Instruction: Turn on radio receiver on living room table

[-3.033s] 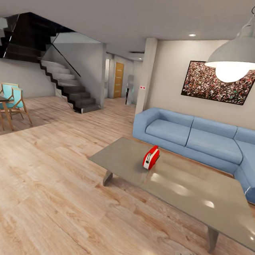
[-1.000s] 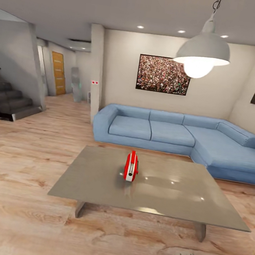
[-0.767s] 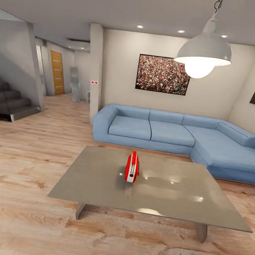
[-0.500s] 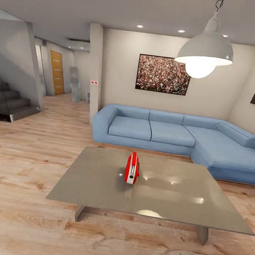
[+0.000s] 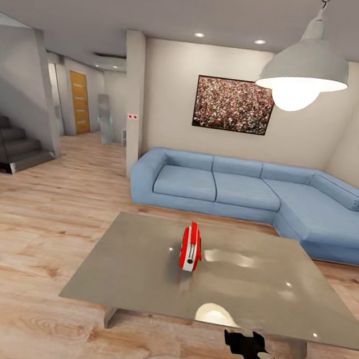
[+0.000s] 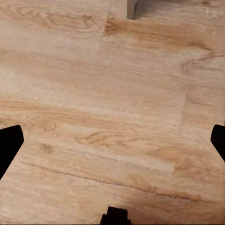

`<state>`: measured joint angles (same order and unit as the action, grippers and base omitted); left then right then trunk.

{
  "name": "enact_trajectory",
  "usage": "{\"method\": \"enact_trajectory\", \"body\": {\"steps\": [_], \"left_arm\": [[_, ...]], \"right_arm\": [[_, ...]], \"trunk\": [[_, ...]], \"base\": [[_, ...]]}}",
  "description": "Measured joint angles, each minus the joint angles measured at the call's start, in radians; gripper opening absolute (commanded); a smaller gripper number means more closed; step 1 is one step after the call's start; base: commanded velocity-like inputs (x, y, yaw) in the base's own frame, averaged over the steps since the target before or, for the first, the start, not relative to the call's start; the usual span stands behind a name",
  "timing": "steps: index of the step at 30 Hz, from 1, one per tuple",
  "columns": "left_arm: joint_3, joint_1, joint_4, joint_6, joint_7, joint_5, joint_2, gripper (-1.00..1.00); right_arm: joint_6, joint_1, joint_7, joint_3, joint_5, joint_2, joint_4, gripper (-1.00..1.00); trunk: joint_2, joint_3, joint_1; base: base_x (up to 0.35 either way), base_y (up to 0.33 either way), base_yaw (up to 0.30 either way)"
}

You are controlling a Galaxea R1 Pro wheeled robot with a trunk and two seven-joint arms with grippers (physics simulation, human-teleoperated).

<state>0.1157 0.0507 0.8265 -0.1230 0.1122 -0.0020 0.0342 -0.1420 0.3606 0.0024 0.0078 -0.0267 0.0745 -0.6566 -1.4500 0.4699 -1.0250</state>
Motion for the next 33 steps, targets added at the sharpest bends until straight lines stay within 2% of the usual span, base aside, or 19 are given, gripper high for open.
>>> {"method": "enact_trajectory", "body": {"steps": [2,4,7,8,10,14,19,21,25,33], "left_arm": [[0.001,0.000,-0.067,0.040,-0.001,0.002,-0.002,1.00],[-0.001,0.000,-0.172,0.175,-0.001,-0.003,-0.005,1.00],[-0.002,0.000,-0.208,0.243,-0.002,-0.005,-0.006,1.00],[-0.002,0.000,-0.210,0.249,-0.002,-0.005,-0.006,1.00],[-0.002,0.000,-0.216,0.262,-0.002,-0.003,-0.007,1.00],[-0.004,0.000,-0.223,0.272,-0.007,0.002,-0.001,1.00],[-0.006,0.000,-0.228,0.276,-0.013,0.004,0.005,1.00],[-0.006,0.000,-0.228,0.276,-0.014,0.005,0.006,1.00],[-0.016,0.000,-0.230,0.278,-0.013,0.001,0.009,1.00],[-0.031,0.000,-0.230,0.279,-0.011,-0.002,0.007,1.00]], "right_arm": [[-0.040,0.029,0.000,0.000,0.001,-0.002,-0.024,1.00],[-0.112,0.062,0.001,0.000,0.002,-0.004,-0.088,1.00],[-0.156,0.075,0.000,0.000,0.006,-0.006,-0.176,1.00],[-0.164,0.076,0.000,0.000,0.006,-0.006,-0.191,1.00],[-0.233,0.083,0.001,0.000,0.009,-0.019,-0.261,1.00],[-0.388,0.125,0.003,0.001,0.008,-0.072,-0.348,1.00],[-0.449,0.218,0.005,0.003,0.010,-0.104,-0.372,1.00],[-0.481,0.259,0.004,0.019,0.010,-0.116,-0.373,1.00],[-0.601,0.326,0.005,0.068,0.011,-0.124,-0.374,1.00],[-0.679,0.409,-0.016,0.080,0.018,-0.131,-0.367,1.00]], "trunk": [[0.000,0.000,0.000],[0.000,0.000,0.000],[0.000,0.000,0.000],[0.000,0.000,0.000],[0.000,0.000,0.000],[0.000,0.000,0.000],[0.000,0.000,0.000],[0.000,0.000,0.000],[0.000,0.000,0.000],[0.000,0.000,0.000]], "base": [[0.017,0.008,0.000],[0.005,0.002,0.000],[0.002,0.001,0.000],[0.000,0.000,0.000],[0.000,0.000,0.000],[0.000,0.000,0.000],[0.000,0.000,0.000],[0.000,0.000,0.000],[0.000,0.000,0.000],[0.001,0.000,0.000]]}}
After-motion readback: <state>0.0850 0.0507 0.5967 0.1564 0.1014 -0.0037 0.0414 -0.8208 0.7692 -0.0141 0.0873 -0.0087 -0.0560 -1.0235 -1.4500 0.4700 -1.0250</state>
